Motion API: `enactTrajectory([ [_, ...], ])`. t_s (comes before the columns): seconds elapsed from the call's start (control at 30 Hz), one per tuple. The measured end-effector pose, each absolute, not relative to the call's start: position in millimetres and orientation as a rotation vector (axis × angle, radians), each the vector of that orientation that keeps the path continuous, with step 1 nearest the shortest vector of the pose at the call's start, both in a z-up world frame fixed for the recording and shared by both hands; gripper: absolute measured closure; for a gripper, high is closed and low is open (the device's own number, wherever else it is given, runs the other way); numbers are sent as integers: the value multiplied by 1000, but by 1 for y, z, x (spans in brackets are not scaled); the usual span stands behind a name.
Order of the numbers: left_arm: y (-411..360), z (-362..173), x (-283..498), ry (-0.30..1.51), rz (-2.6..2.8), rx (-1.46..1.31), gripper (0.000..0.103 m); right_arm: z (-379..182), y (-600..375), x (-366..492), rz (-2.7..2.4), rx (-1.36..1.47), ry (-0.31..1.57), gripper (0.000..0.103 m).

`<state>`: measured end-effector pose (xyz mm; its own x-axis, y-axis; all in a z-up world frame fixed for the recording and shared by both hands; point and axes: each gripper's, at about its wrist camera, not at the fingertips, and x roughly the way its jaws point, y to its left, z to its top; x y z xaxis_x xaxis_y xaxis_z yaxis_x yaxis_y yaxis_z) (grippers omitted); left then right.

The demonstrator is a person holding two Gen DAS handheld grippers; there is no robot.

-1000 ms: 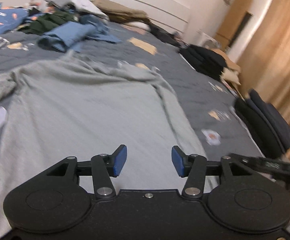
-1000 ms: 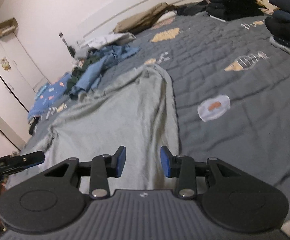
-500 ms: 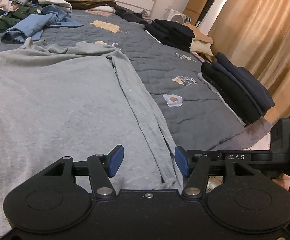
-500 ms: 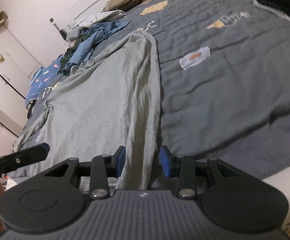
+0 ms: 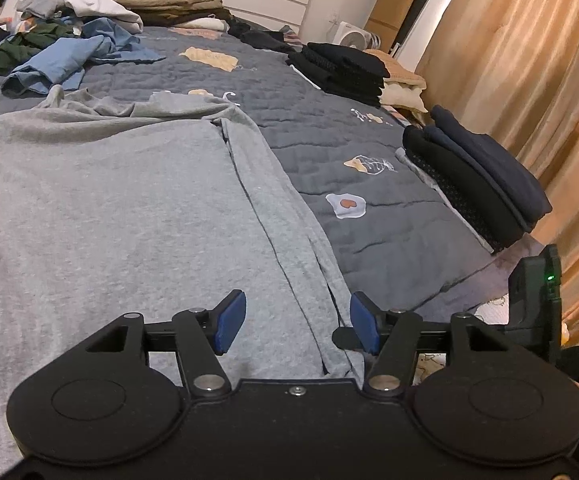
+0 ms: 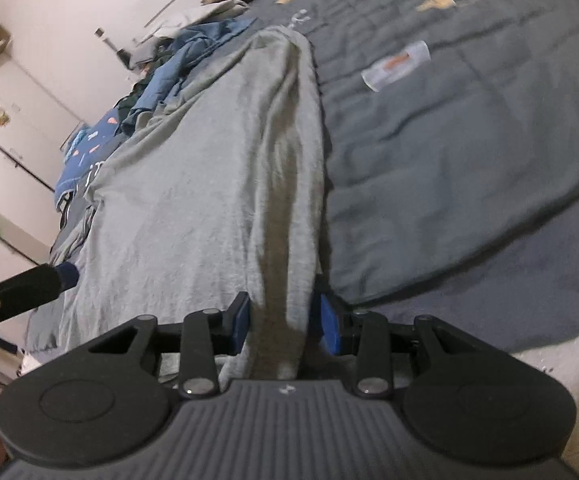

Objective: Fold clothes

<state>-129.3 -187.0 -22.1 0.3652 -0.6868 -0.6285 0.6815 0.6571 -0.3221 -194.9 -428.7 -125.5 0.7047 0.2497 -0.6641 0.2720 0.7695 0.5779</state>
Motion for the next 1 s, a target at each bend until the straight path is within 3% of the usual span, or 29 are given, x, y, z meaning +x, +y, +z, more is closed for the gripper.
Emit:
enactTrajectory([
  [0.1, -186, -21, -129, 808, -871, -12, 44, -128, -433, -198, -10, 768, 793, 77],
  [0.17, -186, -19, -128, 804, -866, -14, 42, -125, -437, -202, -12, 803, 770, 96],
  [0.37, -186, -19, -129, 797, -864, -10, 42, -104, -449, -218, -45, 829, 643, 102],
  [0.63, -187, -20, -127, 803, -860, 0, 42, -107, -446, -207, -26, 796, 692, 95],
  [0.8, -188, -20, -127, 803, -864, 7, 42, -118, -435, -202, -62, 716, 751, 80],
  [1.0, -188, -21, -128, 803, -861, 13, 42, -133, -435, -200, -64, 765, 793, 82],
])
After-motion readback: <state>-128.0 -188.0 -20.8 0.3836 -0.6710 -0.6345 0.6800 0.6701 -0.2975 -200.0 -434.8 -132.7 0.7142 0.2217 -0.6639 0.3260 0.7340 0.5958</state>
